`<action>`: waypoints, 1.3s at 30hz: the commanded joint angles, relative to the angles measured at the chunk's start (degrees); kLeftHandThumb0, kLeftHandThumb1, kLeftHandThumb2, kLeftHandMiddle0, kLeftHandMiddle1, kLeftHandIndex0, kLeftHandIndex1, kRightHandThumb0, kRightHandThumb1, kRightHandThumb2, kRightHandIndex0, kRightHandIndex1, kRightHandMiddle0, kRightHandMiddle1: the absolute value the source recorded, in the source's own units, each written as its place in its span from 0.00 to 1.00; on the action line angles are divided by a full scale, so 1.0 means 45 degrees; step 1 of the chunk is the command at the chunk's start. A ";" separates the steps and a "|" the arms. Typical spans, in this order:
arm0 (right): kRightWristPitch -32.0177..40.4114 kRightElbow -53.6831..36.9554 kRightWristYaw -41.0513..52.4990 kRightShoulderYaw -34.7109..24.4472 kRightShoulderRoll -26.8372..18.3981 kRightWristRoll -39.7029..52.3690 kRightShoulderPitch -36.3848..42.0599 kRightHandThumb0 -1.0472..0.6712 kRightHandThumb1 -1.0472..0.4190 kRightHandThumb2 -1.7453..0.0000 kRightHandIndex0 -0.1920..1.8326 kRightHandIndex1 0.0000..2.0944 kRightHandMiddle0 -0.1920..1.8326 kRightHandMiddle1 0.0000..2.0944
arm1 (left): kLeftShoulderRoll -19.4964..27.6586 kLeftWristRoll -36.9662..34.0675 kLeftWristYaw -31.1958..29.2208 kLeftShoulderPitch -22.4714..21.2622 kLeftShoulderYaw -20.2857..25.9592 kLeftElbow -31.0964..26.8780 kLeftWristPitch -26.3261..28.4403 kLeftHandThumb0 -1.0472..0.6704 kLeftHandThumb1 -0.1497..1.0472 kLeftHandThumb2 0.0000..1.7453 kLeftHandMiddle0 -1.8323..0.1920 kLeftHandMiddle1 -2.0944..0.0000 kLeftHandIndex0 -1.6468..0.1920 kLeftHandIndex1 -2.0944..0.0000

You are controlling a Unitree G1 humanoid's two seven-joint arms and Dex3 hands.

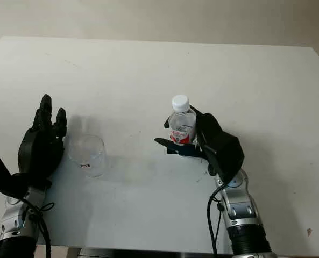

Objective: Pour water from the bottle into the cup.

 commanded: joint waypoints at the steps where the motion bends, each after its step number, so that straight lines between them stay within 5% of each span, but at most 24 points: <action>1: 0.0020 0.0464 0.0013 -0.0001 0.0082 0.0023 0.0448 0.39 0.00 0.86 0.53 1.00 0.38 1.00 | 0.0081 -0.0048 -0.0034 0.0222 0.0067 -0.0072 0.0066 0.13 1.00 0.34 1.00 0.98 1.00 1.00; 9: -0.1115 0.1259 0.0050 -0.0203 0.0592 0.0696 0.1098 0.33 0.02 0.96 0.10 1.00 0.08 1.00 | 0.0124 -0.0038 -0.0052 0.0206 0.0114 -0.0051 0.0133 0.13 1.00 0.34 1.00 0.98 1.00 1.00; 11: -0.1078 0.1444 0.0084 -0.0156 0.0753 0.0786 0.1267 0.29 0.04 0.97 0.02 0.93 0.02 0.94 | 0.0143 -0.0025 -0.0045 0.0172 0.0107 -0.0019 0.0175 0.13 1.00 0.34 1.00 0.98 1.00 1.00; 23: -0.2968 0.2681 0.0780 -0.0230 0.1020 0.1224 0.1690 0.16 0.08 0.97 0.03 0.06 0.00 0.11 | 0.0247 -0.0157 -0.0357 0.0046 0.0193 0.0238 0.0144 0.13 1.00 0.34 1.00 0.99 1.00 1.00; 26: -0.3784 0.3142 0.0902 -0.0226 0.0852 0.1040 0.1736 0.11 0.08 0.97 0.00 0.01 0.00 0.01 | 0.0230 -0.0069 -0.0271 0.0061 0.0148 0.0171 0.0100 0.13 1.00 0.35 1.00 0.99 1.00 1.00; 39: -0.4983 0.2269 -0.0106 -0.0565 0.0324 0.0237 0.2064 0.02 0.03 0.96 0.00 0.00 0.00 0.00 | 0.0152 -0.0122 -0.0215 0.0015 0.0142 0.0236 0.0109 0.13 1.00 0.34 1.00 0.98 1.00 1.00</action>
